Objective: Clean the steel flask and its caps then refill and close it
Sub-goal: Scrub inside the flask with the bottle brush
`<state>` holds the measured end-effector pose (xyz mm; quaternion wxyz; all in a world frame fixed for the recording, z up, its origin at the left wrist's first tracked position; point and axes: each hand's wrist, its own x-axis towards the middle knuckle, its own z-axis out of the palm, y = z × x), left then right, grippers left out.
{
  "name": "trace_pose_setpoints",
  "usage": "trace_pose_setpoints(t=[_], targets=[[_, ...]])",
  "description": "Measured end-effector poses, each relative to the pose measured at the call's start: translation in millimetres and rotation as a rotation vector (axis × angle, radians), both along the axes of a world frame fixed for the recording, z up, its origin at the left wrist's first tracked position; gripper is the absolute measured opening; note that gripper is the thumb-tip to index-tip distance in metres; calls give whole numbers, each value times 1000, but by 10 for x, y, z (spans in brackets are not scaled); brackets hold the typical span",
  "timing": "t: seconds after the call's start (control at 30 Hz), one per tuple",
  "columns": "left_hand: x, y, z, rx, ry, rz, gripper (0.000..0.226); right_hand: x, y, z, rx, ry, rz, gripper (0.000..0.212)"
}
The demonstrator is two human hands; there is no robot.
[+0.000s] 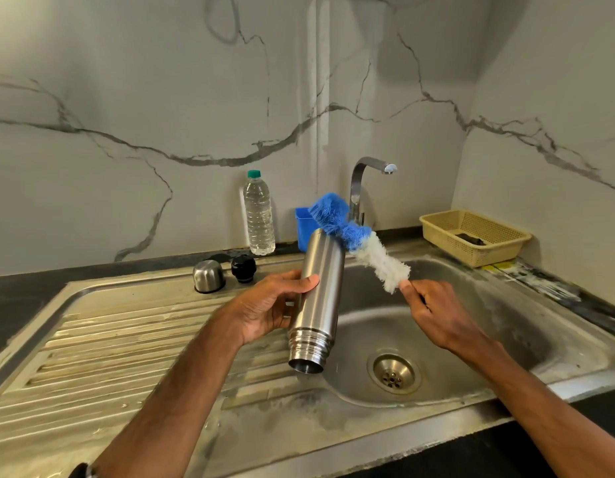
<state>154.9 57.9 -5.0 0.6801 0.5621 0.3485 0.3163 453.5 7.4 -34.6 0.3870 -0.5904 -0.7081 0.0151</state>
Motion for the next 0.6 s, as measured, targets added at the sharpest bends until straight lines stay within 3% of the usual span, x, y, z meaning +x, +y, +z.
trace_pose_setpoints(t=[0.2, 0.43, 0.6], targets=[[14, 31, -20, -86, -46, 56, 71, 21, -5, 1, -20, 18, -28, 50], [55, 60, -28, -214, -286, 245, 71, -148, -113, -9, -67, -27, 172, 52], [-33, 87, -7, -295, -355, 340, 68, -170, -139, -15, -49, -43, 256, 53]])
